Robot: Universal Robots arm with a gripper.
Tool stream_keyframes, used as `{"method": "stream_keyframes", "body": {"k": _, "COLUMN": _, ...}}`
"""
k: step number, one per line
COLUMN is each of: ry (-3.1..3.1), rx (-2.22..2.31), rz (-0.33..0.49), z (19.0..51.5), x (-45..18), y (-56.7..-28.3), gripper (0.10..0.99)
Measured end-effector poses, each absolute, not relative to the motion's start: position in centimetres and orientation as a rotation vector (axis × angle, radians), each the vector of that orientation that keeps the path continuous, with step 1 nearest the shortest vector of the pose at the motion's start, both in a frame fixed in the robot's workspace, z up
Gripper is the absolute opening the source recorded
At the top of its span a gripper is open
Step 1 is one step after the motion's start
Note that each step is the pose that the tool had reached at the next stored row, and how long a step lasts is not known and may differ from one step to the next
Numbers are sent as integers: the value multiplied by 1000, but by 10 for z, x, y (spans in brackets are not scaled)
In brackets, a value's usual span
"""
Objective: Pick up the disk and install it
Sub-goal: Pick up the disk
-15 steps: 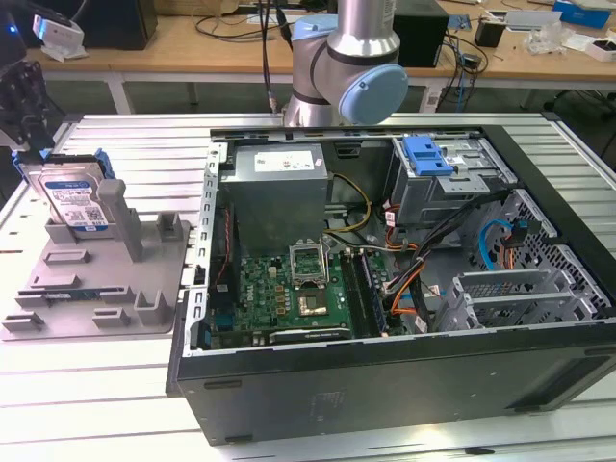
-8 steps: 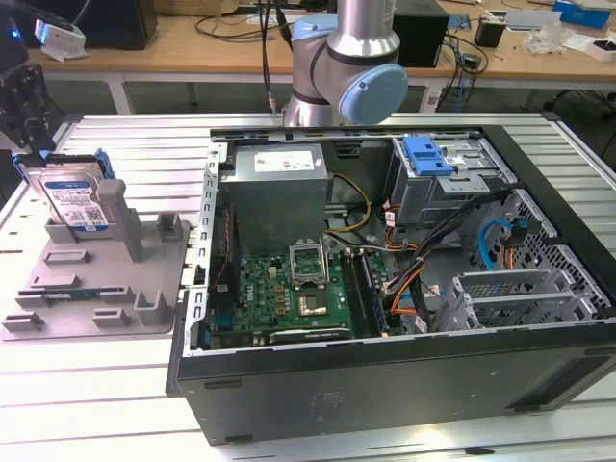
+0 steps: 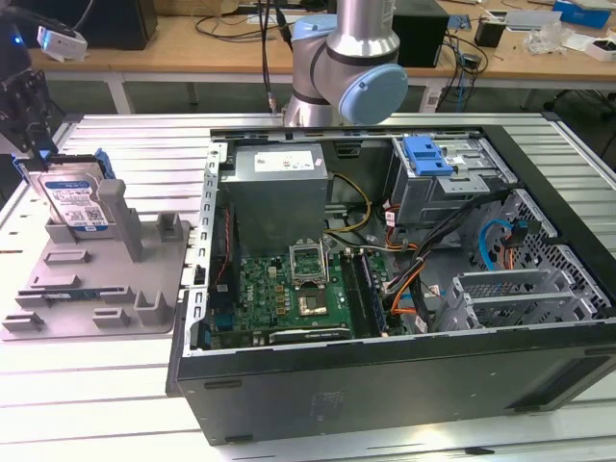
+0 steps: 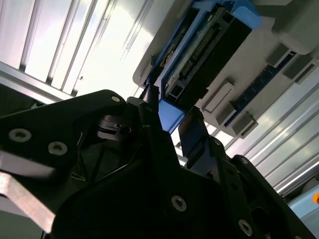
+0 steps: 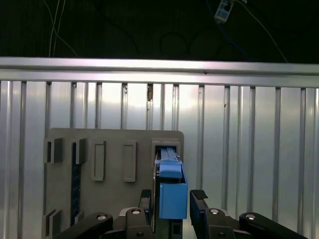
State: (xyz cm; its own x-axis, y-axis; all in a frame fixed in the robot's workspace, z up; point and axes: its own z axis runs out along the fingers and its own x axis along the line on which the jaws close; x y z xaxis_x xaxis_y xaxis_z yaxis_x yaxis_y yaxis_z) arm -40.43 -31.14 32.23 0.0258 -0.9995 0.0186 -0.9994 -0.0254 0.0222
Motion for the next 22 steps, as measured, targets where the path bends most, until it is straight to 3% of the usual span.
{"method": "stream_keyframes", "body": {"k": 22, "ry": -2173, "rx": 2229, "rz": -3, "z": 304, "x": -405, "y": -311, "gripper": 439}}
